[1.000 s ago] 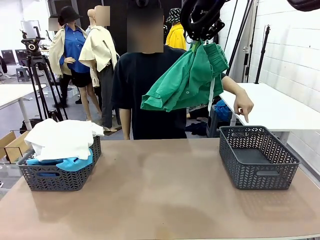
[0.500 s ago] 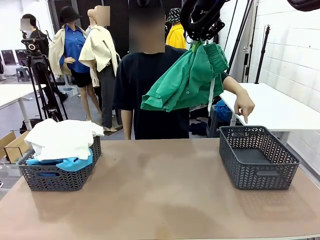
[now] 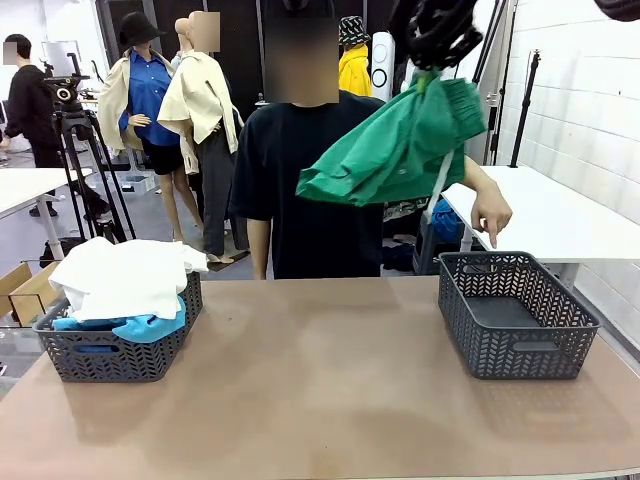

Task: Sort the tops and bottoms.
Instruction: Sort the clothes according to human instructions.

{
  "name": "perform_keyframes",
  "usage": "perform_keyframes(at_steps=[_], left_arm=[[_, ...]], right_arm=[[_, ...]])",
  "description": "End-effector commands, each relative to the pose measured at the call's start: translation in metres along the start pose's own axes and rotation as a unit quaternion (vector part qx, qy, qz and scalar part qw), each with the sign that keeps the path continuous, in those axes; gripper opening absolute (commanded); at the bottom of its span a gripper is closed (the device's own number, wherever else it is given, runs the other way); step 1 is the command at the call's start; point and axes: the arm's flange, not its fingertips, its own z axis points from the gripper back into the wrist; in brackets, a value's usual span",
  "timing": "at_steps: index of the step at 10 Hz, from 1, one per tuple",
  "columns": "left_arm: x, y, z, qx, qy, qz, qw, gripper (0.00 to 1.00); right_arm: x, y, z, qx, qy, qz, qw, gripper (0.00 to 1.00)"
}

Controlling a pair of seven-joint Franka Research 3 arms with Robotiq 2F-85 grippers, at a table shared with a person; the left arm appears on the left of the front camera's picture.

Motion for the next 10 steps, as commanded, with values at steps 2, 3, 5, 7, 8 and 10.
perform_keyframes(at_steps=[2,3,5,7,8,10], left_arm=[[0.000,0.001,0.001,0.002,-0.001,-0.002,1.000,1.00],[0.000,0.001,0.001,0.002,-0.001,-0.002,1.000,1.00],[0.000,0.001,0.001,0.002,-0.001,-0.002,1.000,1.00],[0.000,0.001,0.001,0.002,-0.001,-0.002,1.000,1.00],[0.000,0.001,0.001,0.002,-0.001,-0.002,1.000,1.00],[0.000,0.001,0.001,0.002,-0.001,-0.002,1.000,1.00]], right_arm=[[-0.019,-0.072,0.022,-0.065,-0.028,-0.052,0.996,0.00],[-0.033,-0.096,0.020,-0.083,-0.034,-0.076,0.993,0.00],[-0.066,-0.118,-0.008,-0.111,-0.016,-0.102,0.988,0.00],[-0.092,-0.140,-0.042,-0.139,-0.027,-0.156,0.978,0.00],[-0.101,-0.145,-0.062,-0.159,-0.042,-0.173,0.971,0.00],[-0.107,-0.153,-0.106,-0.186,-0.053,-0.224,0.955,0.00]])
